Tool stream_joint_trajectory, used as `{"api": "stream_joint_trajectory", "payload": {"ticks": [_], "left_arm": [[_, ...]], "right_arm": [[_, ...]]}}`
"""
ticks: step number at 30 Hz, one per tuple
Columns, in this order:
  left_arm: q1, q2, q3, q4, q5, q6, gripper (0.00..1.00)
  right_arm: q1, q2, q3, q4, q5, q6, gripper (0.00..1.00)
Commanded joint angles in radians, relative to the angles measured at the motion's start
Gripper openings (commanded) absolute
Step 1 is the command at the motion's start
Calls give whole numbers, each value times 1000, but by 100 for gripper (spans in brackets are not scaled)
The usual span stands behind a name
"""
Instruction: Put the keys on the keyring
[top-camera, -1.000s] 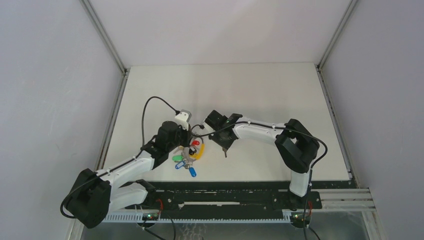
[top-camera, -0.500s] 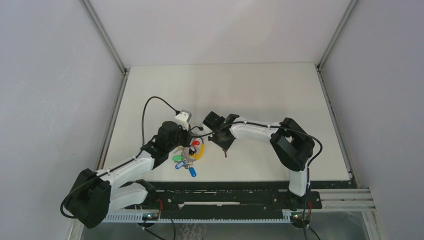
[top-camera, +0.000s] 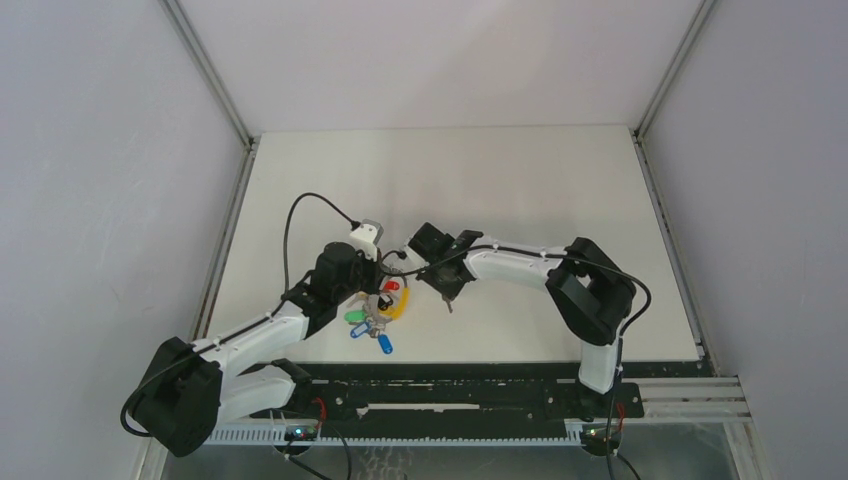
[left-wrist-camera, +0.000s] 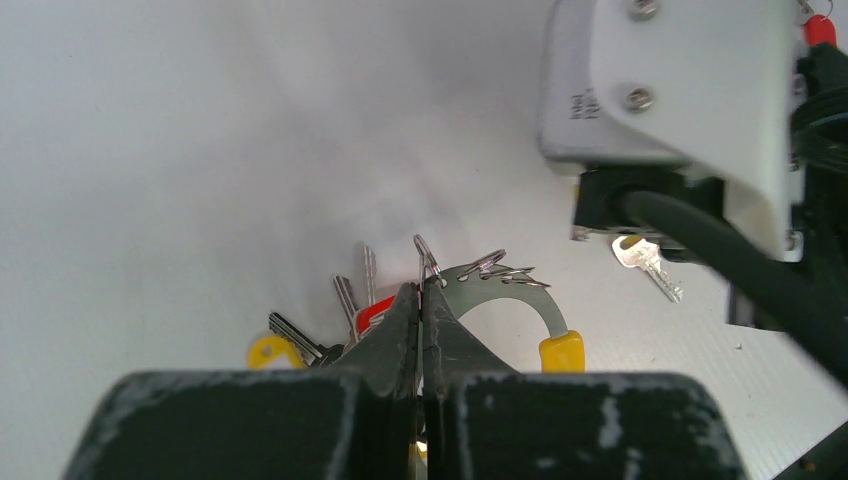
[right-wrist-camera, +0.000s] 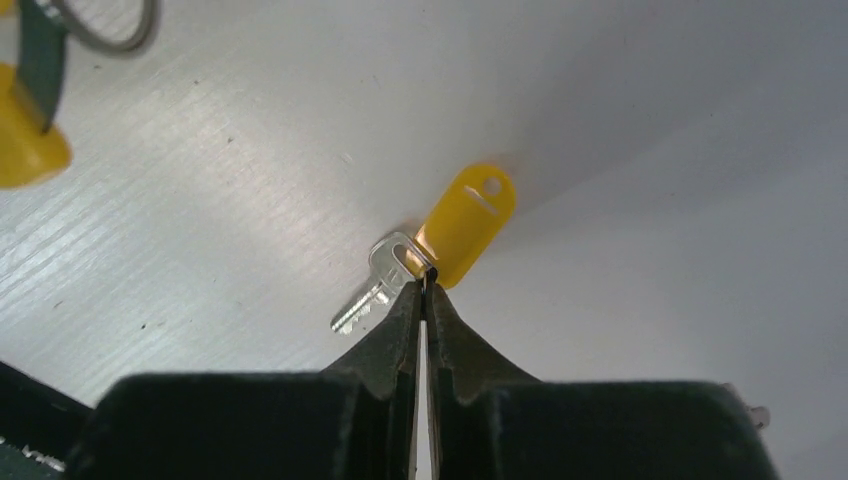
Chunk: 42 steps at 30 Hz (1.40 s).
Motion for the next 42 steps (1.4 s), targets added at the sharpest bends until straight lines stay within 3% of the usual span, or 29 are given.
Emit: {"api": "stream_joint_trajectory", "payload": {"ticks": [1,19,25,29,31,33,37,42], "left_arm": [[5,-16,0,25,13,6,0],[5,-13,-4,40,24,1,0],[5,-13,-6,43,23,2,0],[5,-9,-4,43,24,2,0],[4,-10,-5,45,25,3,0],[4,-11,-4,43,26,2,0],[4,-19,-8,44,24,2,0],[4,-20,-9,45,23,1,0]], "right_arm": [[-4,-116,-94,175,-30,-14,0],[-124,-301,-630,1042,-311,-10,0],[-115,-341,-657,1064,-330,-21,0],[-97,-387,-570,829,-167,-50,0],[-97,-434,-584,806,-120,-56,0],[-110,-490,-599,796,-182,-52,0],[-176,-574,-710,987,-392,2,0],[-175,-562,-722,1052,-437,4,0]]}}
